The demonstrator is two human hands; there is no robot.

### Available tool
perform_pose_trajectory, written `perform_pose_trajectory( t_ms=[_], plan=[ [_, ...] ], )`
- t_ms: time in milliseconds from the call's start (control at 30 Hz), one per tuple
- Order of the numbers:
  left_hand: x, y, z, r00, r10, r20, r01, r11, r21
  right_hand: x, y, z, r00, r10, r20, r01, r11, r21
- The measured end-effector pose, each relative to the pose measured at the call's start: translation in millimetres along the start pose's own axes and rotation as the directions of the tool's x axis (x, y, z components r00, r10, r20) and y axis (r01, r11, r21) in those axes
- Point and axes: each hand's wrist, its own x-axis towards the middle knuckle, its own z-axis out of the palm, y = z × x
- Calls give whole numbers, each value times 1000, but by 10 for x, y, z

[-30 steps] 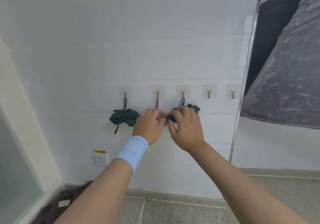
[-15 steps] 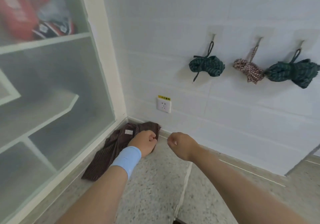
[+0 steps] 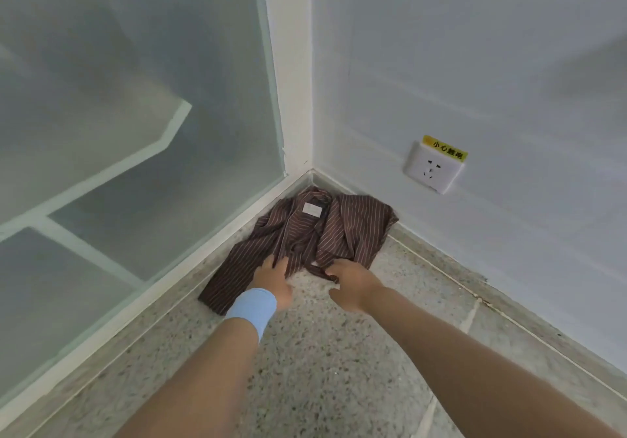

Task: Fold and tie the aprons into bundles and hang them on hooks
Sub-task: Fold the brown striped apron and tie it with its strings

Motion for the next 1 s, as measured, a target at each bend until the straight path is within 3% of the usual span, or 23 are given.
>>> perform_pose_trajectory(
  t_ms=[167,267,333,467,533,600,667,700,800,900,1000],
  plan=[
    [298,-283,262,985,-56,164,52,998,29,375,168,253,991,97,92,-88,991,-100],
    [335,-332,324,992,-63,108,46,987,157,367,274,420,995,62,-74,-81,956,-281],
    [336,-349,336,993,-61,97,41,981,191,311,305,509,986,41,-161,-86,954,-288],
    [224,-442,375,972,-108,207,60,973,224,111,308,572,995,24,-100,-52,953,-297],
    [118,-460,352,968,-132,214,77,966,248,-21,266,546,995,35,-99,-50,986,-160],
    [-6,-422,294,987,-93,133,54,961,272,-168,172,436,989,81,-120,-68,992,107],
    [-156,-339,215,998,66,17,-68,989,128,-328,58,267,991,94,-96,-46,910,413],
    [-285,-264,135,979,200,-42,-199,980,20,-449,-19,138,993,61,-98,-5,872,490],
    [-567,57,-88,874,473,-112,-486,856,-176,-661,-202,-207,991,-68,-117,124,805,580],
    [-827,290,-319,886,438,-150,-462,825,-325,-933,-403,-545,976,-83,-202,198,729,655],
    [-1085,405,-567,878,437,-196,-473,856,-209,-1278,-436,-831,965,-67,-252,222,717,661]
  ],
)
